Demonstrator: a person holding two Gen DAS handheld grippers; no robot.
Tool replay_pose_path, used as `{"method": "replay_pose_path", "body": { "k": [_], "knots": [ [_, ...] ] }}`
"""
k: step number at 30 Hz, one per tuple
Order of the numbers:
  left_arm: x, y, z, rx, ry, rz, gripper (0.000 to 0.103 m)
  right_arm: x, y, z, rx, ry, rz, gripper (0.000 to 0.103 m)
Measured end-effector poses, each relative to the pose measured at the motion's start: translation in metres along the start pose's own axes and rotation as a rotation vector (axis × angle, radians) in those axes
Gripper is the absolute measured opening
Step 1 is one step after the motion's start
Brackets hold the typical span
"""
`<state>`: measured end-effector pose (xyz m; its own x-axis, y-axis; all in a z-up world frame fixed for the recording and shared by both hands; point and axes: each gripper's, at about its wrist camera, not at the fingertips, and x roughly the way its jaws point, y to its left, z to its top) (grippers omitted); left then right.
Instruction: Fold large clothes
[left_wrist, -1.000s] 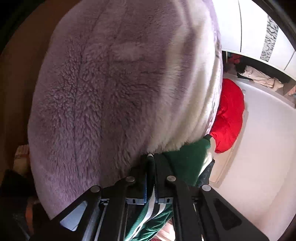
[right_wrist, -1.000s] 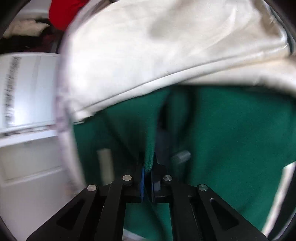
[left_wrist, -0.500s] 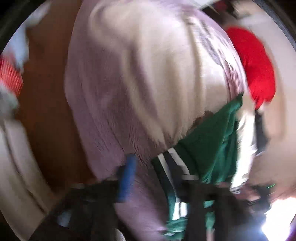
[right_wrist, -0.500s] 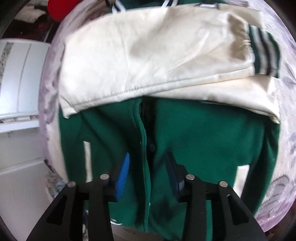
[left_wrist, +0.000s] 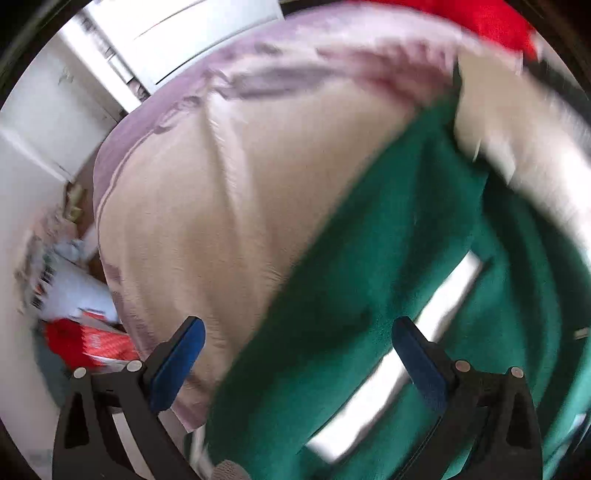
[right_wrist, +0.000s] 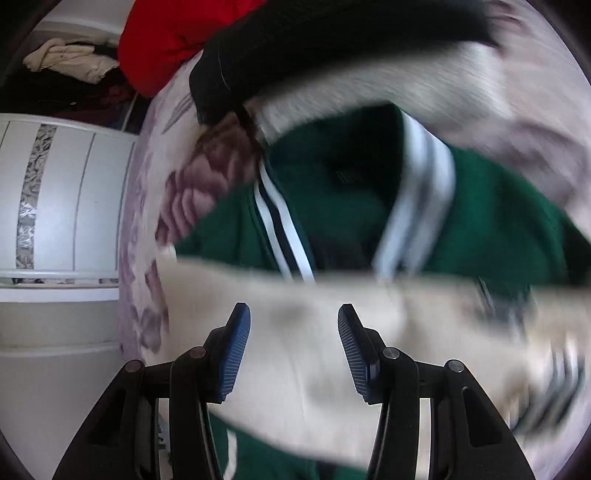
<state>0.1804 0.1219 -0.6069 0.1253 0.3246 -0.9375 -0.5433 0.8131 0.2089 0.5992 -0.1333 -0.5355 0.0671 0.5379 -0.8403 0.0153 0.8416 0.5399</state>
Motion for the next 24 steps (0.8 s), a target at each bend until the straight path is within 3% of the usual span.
{"method": "replay_pose_path", "body": {
  "k": [3, 7, 8, 9, 12, 16, 19, 23, 24],
  "knots": [
    [0.023, -0.007, -0.004, -0.013, 0.047, 0.017, 0.103, 0.044, -0.001, 0.047, -0.043, 0.052, 0.017, 0.052],
    [0.032, 0.008, -0.001, -0.116, 0.044, -0.064, 0.103, 0.104, 0.0, 0.065, -0.105, 0.155, -0.003, 0.051],
    [0.036, 0.009, -0.001, -0.129, 0.041, -0.084, 0.103, 0.109, 0.004, 0.066, -0.145, 0.146, 0.014, 0.027],
    [0.037, 0.011, 0.0, -0.137, 0.034, -0.094, 0.103, 0.107, 0.01, 0.063, -0.2, 0.121, 0.03, 0.01],
    [0.037, 0.017, -0.001, -0.137, 0.025, -0.104, 0.103, 0.102, 0.021, 0.065, -0.294, 0.073, -0.015, 0.006],
    [0.03, 0.021, 0.015, -0.176, 0.071, -0.091, 0.103, 0.09, 0.036, 0.09, -0.355, -0.064, -0.114, 0.005],
    [0.019, 0.023, 0.023, -0.183, 0.063, -0.079, 0.103, 0.104, 0.033, 0.112, -0.308, -0.073, -0.154, 0.005],
    [-0.001, 0.017, 0.025, -0.142, 0.038, -0.028, 0.103, 0.11, 0.036, 0.11, -0.319, 0.045, -0.172, 0.017],
    [-0.008, 0.016, 0.024, -0.132, 0.029, -0.022, 0.103, 0.097, 0.031, 0.11, -0.275, 0.104, -0.104, 0.033]
  ]
}}
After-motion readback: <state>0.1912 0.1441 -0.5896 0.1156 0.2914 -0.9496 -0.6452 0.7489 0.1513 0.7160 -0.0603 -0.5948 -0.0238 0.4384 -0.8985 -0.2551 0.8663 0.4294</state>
